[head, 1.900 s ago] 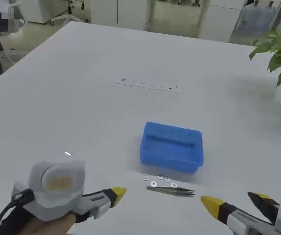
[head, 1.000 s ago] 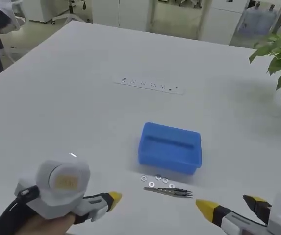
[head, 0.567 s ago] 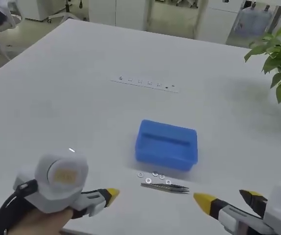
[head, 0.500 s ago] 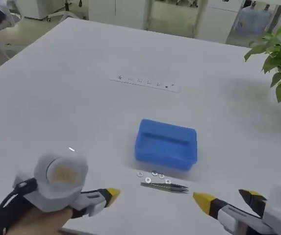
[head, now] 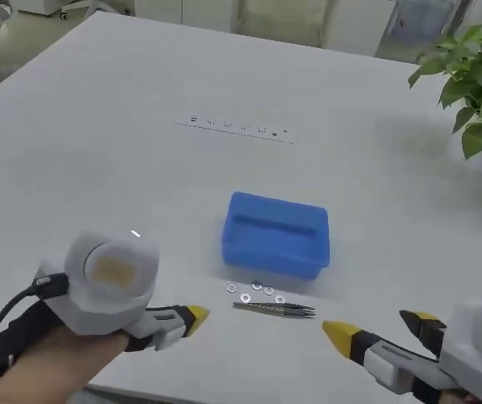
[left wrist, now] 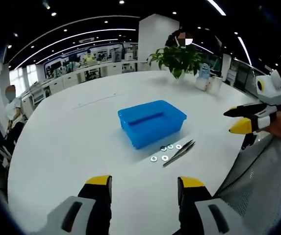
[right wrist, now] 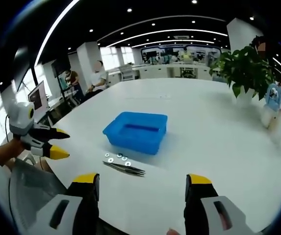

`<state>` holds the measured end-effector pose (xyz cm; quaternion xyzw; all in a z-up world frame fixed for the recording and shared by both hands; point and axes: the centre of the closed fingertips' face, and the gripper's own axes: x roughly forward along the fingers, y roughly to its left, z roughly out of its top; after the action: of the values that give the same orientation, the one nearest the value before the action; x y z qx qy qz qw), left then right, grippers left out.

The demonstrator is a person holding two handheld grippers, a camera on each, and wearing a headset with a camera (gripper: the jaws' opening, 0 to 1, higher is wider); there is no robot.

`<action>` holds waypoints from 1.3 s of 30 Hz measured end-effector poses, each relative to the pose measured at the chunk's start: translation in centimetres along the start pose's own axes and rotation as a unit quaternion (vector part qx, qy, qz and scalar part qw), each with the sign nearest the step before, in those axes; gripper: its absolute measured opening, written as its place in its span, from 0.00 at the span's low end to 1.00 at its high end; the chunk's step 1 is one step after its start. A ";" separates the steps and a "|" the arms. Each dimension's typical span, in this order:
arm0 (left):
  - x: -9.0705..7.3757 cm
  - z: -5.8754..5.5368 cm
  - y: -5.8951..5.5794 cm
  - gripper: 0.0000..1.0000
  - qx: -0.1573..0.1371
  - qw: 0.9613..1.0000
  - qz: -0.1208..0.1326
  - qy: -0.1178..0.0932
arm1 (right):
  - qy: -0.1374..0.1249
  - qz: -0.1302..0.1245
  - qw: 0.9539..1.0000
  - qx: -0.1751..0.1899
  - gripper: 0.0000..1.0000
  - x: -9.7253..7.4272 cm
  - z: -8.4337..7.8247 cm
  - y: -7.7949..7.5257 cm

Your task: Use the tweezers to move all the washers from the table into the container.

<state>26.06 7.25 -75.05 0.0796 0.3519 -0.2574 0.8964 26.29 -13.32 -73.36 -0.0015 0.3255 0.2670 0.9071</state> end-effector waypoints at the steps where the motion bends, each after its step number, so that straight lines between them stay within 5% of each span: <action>1: 0.3 0.1 -0.4 0.49 0.006 1.000 -0.016 0.003 | 0.001 -0.001 1.000 -0.004 0.70 0.0 0.0 0.0; 9: 4.1 1.2 -3.1 0.23 0.054 0.994 -0.097 0.011 | 0.014 0.007 1.000 0.002 0.69 0.4 -0.5 0.1; 10: 4.5 1.1 -3.5 0.21 0.079 0.991 -0.108 0.016 | 0.015 0.008 1.000 0.003 0.69 0.4 -0.5 0.1; 21: 9.1 -0.7 -4.3 0.14 0.135 0.980 -0.136 0.055 | 0.022 0.008 1.000 0.017 0.69 0.5 -0.9 -0.1; 23: 9.5 -1.3 -4.4 0.12 0.141 0.976 -0.146 0.074 | 0.022 0.008 1.000 0.019 0.69 0.6 -0.8 -0.2; 27: 9.7 -1.2 -4.6 0.08 0.156 0.974 -0.148 0.072 | 0.019 0.008 1.000 0.020 0.69 0.8 -0.7 -0.1; 34: 10.2 -1.2 -4.8 0.00 0.203 0.963 -0.161 0.078 | 0.020 0.023 1.000 0.007 0.68 1.9 -0.3 1.0; 39: 8.7 -0.3 -5.7 0.00 0.245 0.953 -0.172 0.053 | 0.027 0.055 0.997 -0.037 0.62 2.8 0.2 2.4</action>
<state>28.33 -1.04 -80.86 0.2484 0.3339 -0.4815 0.7713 27.00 -9.86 -74.47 -0.0244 0.3388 0.3287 0.8812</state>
